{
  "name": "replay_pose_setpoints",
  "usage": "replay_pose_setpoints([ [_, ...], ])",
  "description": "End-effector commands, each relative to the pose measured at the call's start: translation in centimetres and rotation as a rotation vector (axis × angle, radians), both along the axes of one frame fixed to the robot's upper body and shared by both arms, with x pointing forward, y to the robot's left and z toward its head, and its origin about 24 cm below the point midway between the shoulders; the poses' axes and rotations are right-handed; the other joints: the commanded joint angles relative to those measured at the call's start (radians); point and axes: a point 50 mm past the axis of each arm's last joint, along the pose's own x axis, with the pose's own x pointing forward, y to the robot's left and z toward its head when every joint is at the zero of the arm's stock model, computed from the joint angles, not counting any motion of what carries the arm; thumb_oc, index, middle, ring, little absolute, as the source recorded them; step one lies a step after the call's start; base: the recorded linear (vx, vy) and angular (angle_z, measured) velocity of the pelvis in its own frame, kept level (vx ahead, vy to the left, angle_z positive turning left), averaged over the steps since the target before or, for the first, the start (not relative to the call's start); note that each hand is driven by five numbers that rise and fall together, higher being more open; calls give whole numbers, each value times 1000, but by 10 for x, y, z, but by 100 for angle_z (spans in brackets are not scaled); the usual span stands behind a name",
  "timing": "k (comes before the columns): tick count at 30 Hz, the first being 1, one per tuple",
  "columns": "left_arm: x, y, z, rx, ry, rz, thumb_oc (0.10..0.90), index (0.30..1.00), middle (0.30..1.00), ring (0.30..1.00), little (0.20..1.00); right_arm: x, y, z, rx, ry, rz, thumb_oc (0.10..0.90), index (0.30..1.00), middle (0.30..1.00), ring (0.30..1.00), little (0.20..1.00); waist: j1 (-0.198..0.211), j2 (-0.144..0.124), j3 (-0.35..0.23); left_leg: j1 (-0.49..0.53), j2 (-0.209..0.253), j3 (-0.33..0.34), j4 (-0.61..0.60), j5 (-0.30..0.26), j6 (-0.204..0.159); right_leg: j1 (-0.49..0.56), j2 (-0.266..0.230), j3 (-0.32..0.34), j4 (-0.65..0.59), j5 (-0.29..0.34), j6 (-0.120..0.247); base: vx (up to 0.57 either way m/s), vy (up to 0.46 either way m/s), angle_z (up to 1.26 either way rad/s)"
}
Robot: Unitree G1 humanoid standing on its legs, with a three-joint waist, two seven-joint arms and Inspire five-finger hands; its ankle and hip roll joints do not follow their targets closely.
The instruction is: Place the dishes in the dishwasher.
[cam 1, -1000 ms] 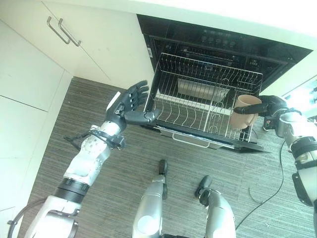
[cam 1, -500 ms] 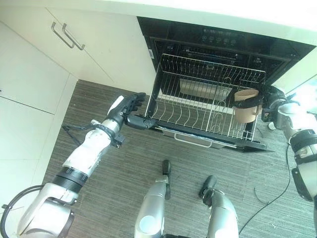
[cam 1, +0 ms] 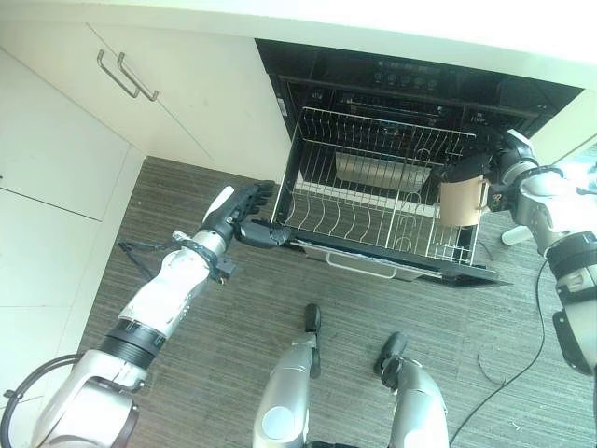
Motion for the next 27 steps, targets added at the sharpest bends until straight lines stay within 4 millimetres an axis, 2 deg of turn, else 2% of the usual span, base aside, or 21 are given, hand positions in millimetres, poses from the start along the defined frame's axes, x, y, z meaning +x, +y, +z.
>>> replay_pose_setpoints([
  [1,-13,0,-26,30,44,14,800,900,900,900,900,-9,-12,76,-118,-255,-63,800,900,900,900,900,-6,-23,-64,63,28,-14,99,-266,-32,55,1,62,-117,-22,121,-6,36,0],
  [5,-23,1,-35,6,53,26,800,900,900,900,900,-19,-9,96,-110,-362,-60,800,900,900,900,900,-17,-28,-76,71,31,-6,99,-272,-30,62,5,65,-117,-27,120,6,42,-1],
  [8,-30,2,-42,-36,58,40,800,900,900,900,900,-28,-7,93,-76,-390,-35,800,900,900,900,900,-29,-35,-87,81,32,-1,99,-275,-27,70,7,70,-117,-29,120,27,46,-2],
  [9,-33,2,-44,-56,58,45,800,900,900,900,900,-32,-6,88,-66,-391,-25,800,900,900,900,900,-35,-38,-91,87,34,2,99,-276,-26,76,8,71,-117,-30,120,60,64,-8],
  [13,-46,1,-45,-160,18,67,800,900,900,900,900,-53,-4,36,12,-362,35,800,900,900,900,900,-54,-56,-112,128,40,20,99,-286,-19,115,2,64,-117,-36,122,67,56,-4],
  [16,-53,2,-34,-239,-53,72,800,900,900,900,900,-70,3,3,54,-373,62,800,900,900,900,900,-63,-71,-135,172,42,29,99,-295,-11,159,-3,59,-117,-38,128,117,89,-6],
  [20,-62,6,-25,-344,-106,77,800,900,900,900,900,-87,8,-18,97,-400,65,800,900,900,900,900,-68,-84,-171,200,35,34,99,-304,0,186,-13,61,-117,-33,137,108,99,-6],
  [23,-74,9,-20,-470,-149,61,800,900,900,900,900,-110,9,-42,163,-411,56,800,900,900,900,900,-72,-96,-215,233,25,33,99,-324,15,219,-27,61,-117,-24,150,140,150,-1],
  [25,-81,12,-16,-509,-186,35,800,900,900,900,900,-122,8,-51,191,-421,54,800,900,900,900,900,-76,-104,-233,252,15,34,99,-339,26,237,-40,61,-117,2,158,127,203,1],
  [26,-88,13,-6,-597,-245,-27,800,900,900,900,900,-136,7,-61,238,-445,29,800,900,900,900,900,-87,-109,-253,273,-2,34,99,-362,45,264,-50,65,-117,39,170,128,271,0],
  [27,-90,15,-4,-614,-263,-40,800,900,900,900,900,-141,6,-62,249,-462,19,800,900,900,900,900,-91,-108,-259,278,-9,29,99,-368,51,276,-46,68,-117,46,171,181,348,-8],
])
